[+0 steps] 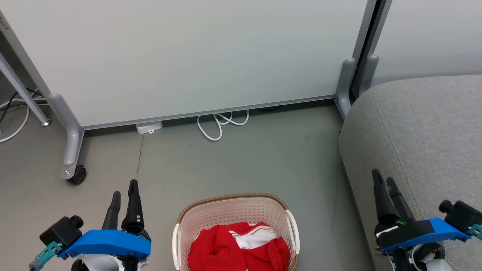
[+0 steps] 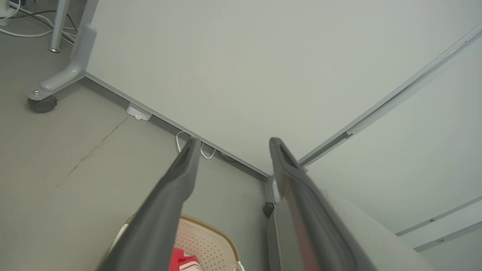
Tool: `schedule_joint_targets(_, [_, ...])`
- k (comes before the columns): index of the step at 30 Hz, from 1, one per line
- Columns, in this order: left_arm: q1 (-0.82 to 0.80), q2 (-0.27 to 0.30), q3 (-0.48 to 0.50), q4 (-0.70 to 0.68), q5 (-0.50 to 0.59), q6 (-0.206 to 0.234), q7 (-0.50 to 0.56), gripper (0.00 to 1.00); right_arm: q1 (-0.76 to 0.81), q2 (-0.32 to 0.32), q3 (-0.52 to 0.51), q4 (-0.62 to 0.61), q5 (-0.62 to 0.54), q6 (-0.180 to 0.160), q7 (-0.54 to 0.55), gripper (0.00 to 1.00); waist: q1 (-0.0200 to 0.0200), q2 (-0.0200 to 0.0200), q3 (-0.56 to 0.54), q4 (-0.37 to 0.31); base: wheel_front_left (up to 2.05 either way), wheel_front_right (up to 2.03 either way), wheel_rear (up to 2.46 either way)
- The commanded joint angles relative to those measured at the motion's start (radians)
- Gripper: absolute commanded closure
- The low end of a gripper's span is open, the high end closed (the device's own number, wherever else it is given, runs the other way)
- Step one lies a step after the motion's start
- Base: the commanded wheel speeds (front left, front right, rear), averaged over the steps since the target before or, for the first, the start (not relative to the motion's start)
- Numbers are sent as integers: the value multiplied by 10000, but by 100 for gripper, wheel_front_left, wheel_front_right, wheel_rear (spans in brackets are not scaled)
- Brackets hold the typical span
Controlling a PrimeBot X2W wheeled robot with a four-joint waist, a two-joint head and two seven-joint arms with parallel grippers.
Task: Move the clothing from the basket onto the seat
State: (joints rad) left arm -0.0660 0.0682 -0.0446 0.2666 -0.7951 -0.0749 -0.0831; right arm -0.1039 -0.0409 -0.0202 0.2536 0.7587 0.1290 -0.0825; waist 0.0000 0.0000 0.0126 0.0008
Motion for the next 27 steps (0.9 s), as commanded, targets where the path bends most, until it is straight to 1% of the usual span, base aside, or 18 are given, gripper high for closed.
schedule_joint_targets(1, [-287, 109, -62, -109, 319, 23, -98, 0, -279, -78, 34, -121, -319, 17, -106, 0, 0, 0, 0, 0, 0, 0, 0])
schedule_joint_targets(3, [-287, 109, -62, -109, 319, 23, -98, 0, -279, -78, 34, -121, -319, 17, -106, 0, 0, 0, 0, 0, 0, 0, 0])
schedule_joint_targets(4, [-300, 138, -151, -82, 636, 35, -161, 0, -287, -79, 54, -107, -620, 18, -170, 0, 0, 0, 3, 2, 0, 0, 0])
schedule_joint_targets(5, [-334, 181, -305, -72, 1321, 81, -310, 0, -322, -84, 56, -68, -1394, 18, -314, 0, 0, 0, 13, 10, 0, 0, 0])
schedule_joint_targets(6, [-334, 181, -305, -72, 1321, 81, -310, 0, -322, -84, 56, -68, -1394, 18, -314, 0, 0, 0, 13, 10, 0, 0, 0])
schedule_joint_targets(15, [-359, 237, -523, -76, 2371, 134, -569, 0, -324, -92, 110, 26, -2643, 19, -577, 0, 0, 0, 18, 27, 0, 0, 0])
schedule_joint_targets(27, [-383, 285, -743, 109, 3550, 192, -884, 0, -378, -101, 247, 101, -4019, 22, -879, 0, 0, 0, 46, 7, 0, 0, 0])
